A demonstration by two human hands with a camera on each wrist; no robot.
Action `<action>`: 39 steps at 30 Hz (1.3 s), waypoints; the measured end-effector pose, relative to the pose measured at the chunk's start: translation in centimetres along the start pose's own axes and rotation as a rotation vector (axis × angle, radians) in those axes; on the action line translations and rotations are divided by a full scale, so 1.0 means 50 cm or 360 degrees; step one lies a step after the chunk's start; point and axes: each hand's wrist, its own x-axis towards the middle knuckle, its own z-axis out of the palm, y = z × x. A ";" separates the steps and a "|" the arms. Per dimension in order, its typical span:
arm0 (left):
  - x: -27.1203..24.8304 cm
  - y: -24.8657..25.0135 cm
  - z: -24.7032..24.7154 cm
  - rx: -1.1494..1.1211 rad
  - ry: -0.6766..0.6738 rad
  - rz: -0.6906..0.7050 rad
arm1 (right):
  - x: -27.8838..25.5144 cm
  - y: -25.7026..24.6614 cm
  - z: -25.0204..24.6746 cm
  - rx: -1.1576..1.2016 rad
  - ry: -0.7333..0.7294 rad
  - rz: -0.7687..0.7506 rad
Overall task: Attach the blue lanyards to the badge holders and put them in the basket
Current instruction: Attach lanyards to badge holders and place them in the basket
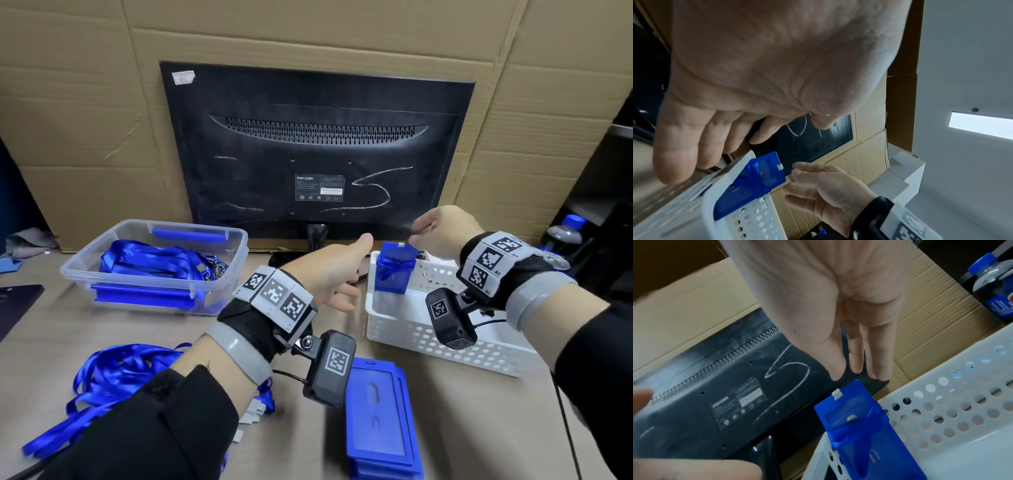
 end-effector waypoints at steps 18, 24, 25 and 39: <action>-0.205 -0.072 -0.059 0.0005 0.0166 0.0040 | -0.327 -0.102 0.068 -0.0468 -0.1159 -0.0493; -0.236 -0.094 -0.077 0.0023 0.0176 0.0020 | -0.326 -0.109 0.068 -0.0548 -0.0896 -0.0505; -0.239 -0.095 -0.079 0.0037 0.0176 0.0025 | -0.322 -0.112 0.061 -0.0523 -0.0820 -0.0511; -0.317 -0.169 -0.216 0.0059 0.0133 0.0055 | -0.370 -0.333 0.123 0.0565 -0.0866 -0.0560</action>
